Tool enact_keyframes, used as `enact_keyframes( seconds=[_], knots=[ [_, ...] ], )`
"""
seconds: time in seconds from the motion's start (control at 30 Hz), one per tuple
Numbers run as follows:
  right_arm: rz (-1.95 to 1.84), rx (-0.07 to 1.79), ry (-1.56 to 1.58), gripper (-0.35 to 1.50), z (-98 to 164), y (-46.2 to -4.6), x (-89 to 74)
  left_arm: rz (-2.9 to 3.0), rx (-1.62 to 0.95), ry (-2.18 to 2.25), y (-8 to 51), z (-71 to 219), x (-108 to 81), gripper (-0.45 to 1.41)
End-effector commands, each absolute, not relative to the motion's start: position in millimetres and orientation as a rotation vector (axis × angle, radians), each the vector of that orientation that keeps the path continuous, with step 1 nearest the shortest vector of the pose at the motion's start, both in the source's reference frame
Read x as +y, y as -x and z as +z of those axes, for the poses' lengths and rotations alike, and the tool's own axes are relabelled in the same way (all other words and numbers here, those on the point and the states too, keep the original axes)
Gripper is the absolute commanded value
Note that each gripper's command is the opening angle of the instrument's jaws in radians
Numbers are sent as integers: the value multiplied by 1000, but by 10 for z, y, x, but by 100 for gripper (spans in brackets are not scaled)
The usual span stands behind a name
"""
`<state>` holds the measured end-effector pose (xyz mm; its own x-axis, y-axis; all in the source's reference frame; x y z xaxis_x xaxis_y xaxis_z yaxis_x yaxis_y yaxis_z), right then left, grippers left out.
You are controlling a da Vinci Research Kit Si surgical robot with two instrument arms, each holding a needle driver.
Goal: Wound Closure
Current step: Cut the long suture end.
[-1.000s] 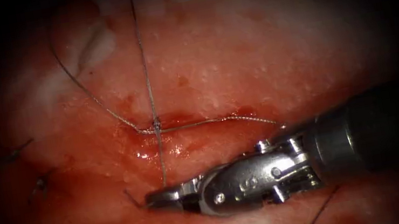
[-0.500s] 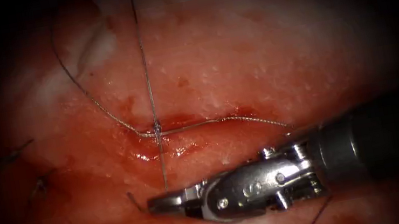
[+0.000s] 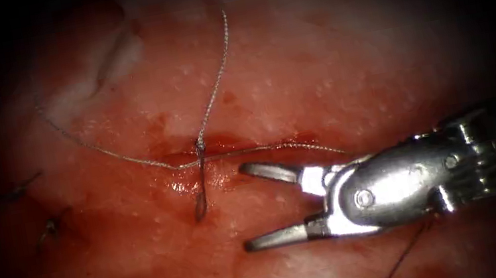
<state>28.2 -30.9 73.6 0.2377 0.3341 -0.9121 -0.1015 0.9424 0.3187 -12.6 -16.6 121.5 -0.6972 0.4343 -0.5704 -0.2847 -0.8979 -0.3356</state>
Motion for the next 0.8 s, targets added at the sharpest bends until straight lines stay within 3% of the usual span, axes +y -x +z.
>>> enact_keyframes(
  seconds=[0.03,0.33,0.6,0.8],
  knots=[
    [333,1288,-220,123,738,-275,-305,2559,-324,948,129,1211,-167,-45],
    [676,1259,-333,104,797,-274,-268,2588,-352,960,122,1121,-198,-45],
    [834,1303,-468,125,868,-302,-259,2639,-390,931,136,1065,-226,-45],
    [809,1315,-487,126,877,-328,-262,2650,-396,937,143,1049,-231,-45]
  ],
)
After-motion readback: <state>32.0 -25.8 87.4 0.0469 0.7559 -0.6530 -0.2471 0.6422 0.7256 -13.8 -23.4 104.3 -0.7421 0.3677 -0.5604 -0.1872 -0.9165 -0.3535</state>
